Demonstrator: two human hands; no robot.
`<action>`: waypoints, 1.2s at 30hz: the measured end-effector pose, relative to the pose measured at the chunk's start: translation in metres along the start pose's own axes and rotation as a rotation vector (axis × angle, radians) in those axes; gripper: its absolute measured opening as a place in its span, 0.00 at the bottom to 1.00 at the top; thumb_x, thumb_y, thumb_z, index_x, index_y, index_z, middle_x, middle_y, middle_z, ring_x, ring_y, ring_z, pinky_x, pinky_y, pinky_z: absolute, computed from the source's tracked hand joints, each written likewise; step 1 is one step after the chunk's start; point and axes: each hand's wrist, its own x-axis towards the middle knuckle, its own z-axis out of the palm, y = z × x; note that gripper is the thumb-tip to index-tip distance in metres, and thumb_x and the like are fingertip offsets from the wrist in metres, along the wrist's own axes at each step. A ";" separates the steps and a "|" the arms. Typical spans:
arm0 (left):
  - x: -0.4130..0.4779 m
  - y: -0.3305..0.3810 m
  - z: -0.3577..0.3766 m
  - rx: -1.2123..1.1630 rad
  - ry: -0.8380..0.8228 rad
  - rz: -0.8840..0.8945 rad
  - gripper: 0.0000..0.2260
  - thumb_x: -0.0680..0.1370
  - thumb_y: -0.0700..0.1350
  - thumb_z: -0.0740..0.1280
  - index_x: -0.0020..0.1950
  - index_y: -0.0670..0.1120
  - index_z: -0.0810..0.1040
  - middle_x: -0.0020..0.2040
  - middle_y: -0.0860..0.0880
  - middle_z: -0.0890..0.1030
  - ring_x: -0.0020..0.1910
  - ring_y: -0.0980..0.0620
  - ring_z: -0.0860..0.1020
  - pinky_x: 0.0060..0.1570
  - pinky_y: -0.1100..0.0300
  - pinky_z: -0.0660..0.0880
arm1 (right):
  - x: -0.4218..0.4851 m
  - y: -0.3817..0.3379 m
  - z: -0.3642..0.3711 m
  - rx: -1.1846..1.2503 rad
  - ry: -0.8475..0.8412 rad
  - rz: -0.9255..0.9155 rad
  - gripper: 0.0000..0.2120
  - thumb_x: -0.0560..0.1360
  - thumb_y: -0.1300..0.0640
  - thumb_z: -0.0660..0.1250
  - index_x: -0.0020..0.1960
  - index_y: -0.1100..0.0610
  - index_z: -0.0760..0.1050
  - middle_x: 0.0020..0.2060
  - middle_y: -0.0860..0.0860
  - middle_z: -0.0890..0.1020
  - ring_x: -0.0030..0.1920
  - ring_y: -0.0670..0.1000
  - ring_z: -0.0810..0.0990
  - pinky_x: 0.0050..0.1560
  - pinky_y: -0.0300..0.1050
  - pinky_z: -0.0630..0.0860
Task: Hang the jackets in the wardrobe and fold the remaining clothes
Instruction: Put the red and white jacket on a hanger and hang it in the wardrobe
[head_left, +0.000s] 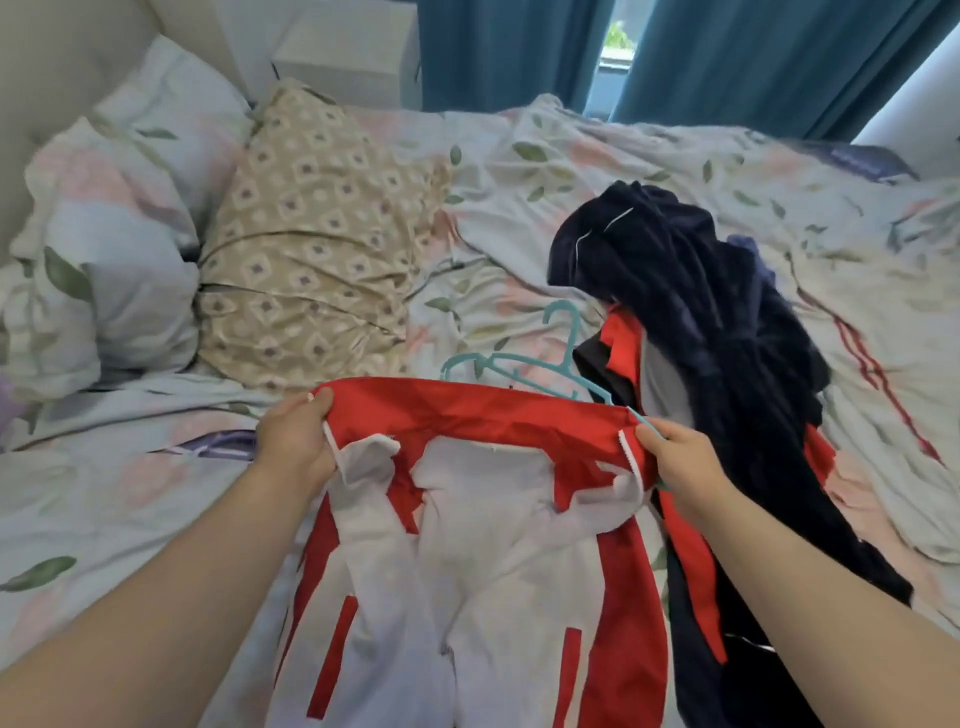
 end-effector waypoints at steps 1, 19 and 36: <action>0.016 -0.008 0.000 0.028 -0.011 0.000 0.14 0.81 0.34 0.63 0.36 0.43 0.70 0.25 0.49 0.77 0.23 0.55 0.78 0.26 0.62 0.78 | 0.013 0.010 0.002 0.014 0.017 0.008 0.11 0.79 0.60 0.66 0.46 0.49 0.84 0.42 0.50 0.87 0.44 0.51 0.86 0.47 0.48 0.80; 0.098 -0.080 -0.023 1.056 0.050 0.130 0.06 0.78 0.41 0.63 0.44 0.39 0.74 0.39 0.42 0.76 0.39 0.44 0.74 0.37 0.55 0.68 | 0.057 0.012 -0.070 0.213 -0.017 -0.084 0.12 0.83 0.58 0.57 0.48 0.57 0.79 0.23 0.47 0.69 0.21 0.43 0.62 0.21 0.32 0.58; 0.059 -0.029 0.089 0.087 -0.244 -0.418 0.13 0.84 0.35 0.51 0.49 0.32 0.73 0.48 0.39 0.78 0.47 0.44 0.79 0.69 0.53 0.67 | 0.065 0.065 0.060 -0.178 -0.225 -0.036 0.14 0.80 0.61 0.63 0.37 0.64 0.78 0.24 0.47 0.66 0.25 0.44 0.63 0.30 0.41 0.63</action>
